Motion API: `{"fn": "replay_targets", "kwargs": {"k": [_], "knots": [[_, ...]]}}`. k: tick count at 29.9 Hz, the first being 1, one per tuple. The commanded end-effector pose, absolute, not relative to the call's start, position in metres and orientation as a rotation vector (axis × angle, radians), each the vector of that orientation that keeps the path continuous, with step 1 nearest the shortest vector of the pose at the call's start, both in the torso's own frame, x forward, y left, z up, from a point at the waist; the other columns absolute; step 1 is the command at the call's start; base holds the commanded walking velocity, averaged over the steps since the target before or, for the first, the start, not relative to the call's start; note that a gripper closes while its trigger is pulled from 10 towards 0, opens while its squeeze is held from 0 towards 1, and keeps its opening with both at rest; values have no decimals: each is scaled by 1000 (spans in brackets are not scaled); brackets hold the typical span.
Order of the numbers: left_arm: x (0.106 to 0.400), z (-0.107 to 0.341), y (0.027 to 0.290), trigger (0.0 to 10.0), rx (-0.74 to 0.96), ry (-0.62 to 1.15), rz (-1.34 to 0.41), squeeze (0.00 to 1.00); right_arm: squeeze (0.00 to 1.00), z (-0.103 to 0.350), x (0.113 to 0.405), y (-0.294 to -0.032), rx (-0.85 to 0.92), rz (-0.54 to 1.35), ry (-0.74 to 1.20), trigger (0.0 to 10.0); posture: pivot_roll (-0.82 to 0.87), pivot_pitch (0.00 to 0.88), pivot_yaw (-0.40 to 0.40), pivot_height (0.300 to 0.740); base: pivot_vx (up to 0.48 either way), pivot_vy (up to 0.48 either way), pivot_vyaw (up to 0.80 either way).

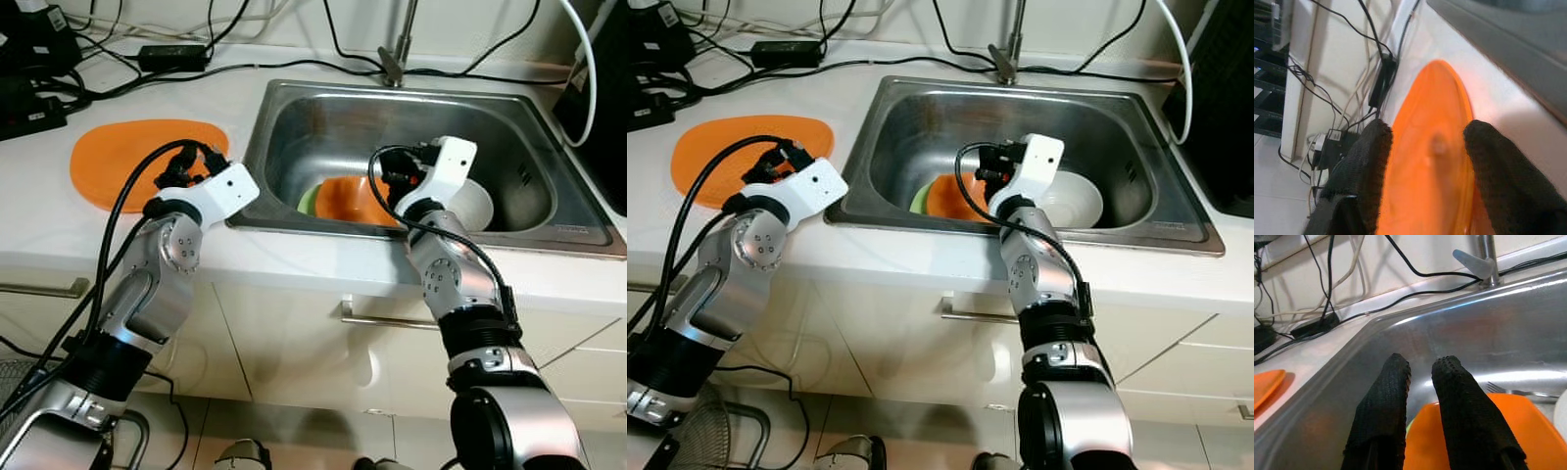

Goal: Kitchen organization

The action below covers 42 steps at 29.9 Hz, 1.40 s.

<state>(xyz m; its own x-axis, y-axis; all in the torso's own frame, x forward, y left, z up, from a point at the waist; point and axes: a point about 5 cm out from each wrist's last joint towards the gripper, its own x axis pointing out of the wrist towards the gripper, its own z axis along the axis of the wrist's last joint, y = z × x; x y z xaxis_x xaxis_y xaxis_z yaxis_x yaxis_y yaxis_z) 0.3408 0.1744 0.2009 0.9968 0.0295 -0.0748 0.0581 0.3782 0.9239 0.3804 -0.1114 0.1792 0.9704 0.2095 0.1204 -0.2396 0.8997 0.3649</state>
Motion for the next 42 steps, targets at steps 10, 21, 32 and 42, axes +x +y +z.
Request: {"fn": "replay_targets", "kwargs": {"k": [10,21,32,42], "knots": [[341,185,182,10000,1262,204,-50,0,0,182,379,-110,392,235,-67,10000,111,60,0,740,0,0,0],[344,179,192,10000,1326,284,-57,0,0,182,377,-108,394,243,-58,10000,109,54,3,740,0,0,0],[350,180,213,10000,1385,347,-14,0,0,182,377,-110,397,239,-56,10000,103,51,8,740,0,0,0],[357,175,241,10000,1440,433,45,0,0,181,375,-109,399,240,-49,10000,98,62,12,740,0,0,0]]}}
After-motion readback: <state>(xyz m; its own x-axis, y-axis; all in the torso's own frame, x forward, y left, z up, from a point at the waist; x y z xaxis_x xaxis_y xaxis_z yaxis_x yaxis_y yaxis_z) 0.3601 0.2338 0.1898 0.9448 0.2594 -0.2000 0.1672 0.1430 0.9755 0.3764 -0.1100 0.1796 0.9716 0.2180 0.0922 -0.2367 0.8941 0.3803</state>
